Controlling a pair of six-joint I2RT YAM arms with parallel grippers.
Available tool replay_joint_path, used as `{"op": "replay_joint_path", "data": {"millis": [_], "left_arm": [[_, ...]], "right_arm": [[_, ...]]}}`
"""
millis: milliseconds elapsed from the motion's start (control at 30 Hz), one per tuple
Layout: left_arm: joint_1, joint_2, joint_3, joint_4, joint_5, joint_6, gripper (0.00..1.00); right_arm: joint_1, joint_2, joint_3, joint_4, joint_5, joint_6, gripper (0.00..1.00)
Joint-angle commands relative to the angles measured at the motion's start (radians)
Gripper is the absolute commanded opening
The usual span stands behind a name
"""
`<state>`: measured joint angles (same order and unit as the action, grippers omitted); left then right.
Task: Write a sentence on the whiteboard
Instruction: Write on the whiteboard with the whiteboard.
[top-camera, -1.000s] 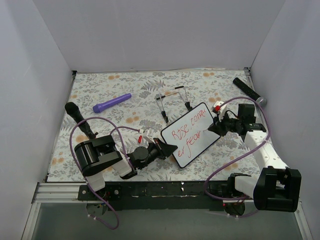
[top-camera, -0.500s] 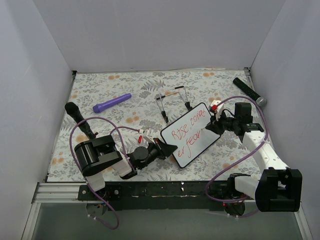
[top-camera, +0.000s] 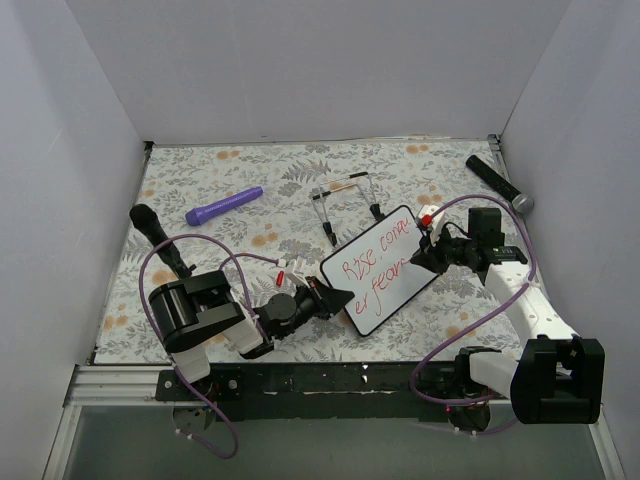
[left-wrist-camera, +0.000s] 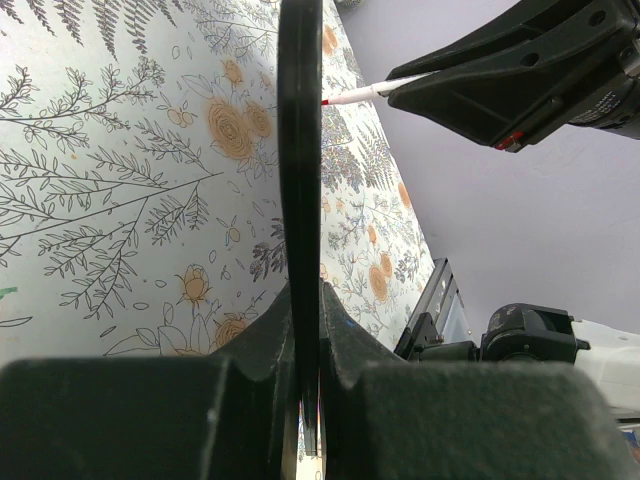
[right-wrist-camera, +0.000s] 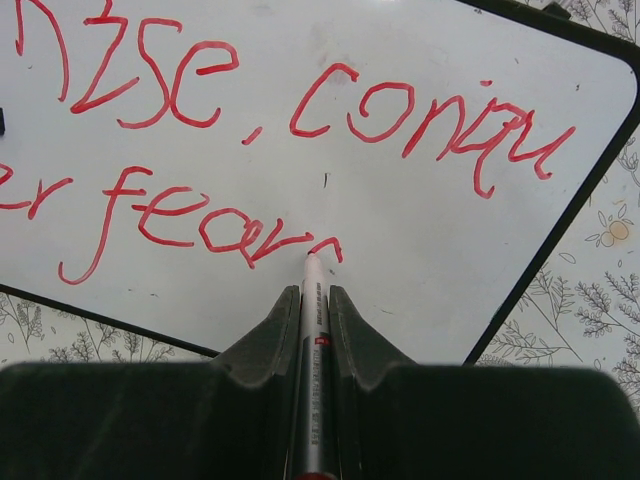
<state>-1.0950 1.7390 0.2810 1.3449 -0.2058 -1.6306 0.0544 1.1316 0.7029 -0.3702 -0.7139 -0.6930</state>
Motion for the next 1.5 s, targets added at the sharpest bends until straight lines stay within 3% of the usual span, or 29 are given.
{"op": "replay_joint_path", "data": {"millis": [0, 333, 1067, 1267, 1467], "left_arm": [[-0.008, -0.024, -0.022, 0.249, 0.009, 0.066, 0.00], [-0.006, -0.027, -0.025, 0.252, 0.006, 0.066, 0.00], [-0.006, -0.010, -0.013, 0.252, 0.020, 0.064, 0.00], [-0.006, -0.021, -0.017, 0.241, 0.022, 0.074, 0.00], [-0.006, -0.077, 0.000, 0.191, 0.066, 0.158, 0.00]], "right_arm": [[0.009, -0.009, 0.003, -0.044, 0.019, -0.016, 0.01], [-0.008, -0.009, 0.000, -0.033, 0.103, 0.013, 0.01], [-0.008, -0.036, 0.049, -0.141, -0.123, -0.054, 0.01], [-0.142, -0.183, 0.055, -0.134, -0.140, -0.051, 0.01], [-0.271, -0.288, 0.035, -0.030, -0.145, 0.058, 0.01]]}}
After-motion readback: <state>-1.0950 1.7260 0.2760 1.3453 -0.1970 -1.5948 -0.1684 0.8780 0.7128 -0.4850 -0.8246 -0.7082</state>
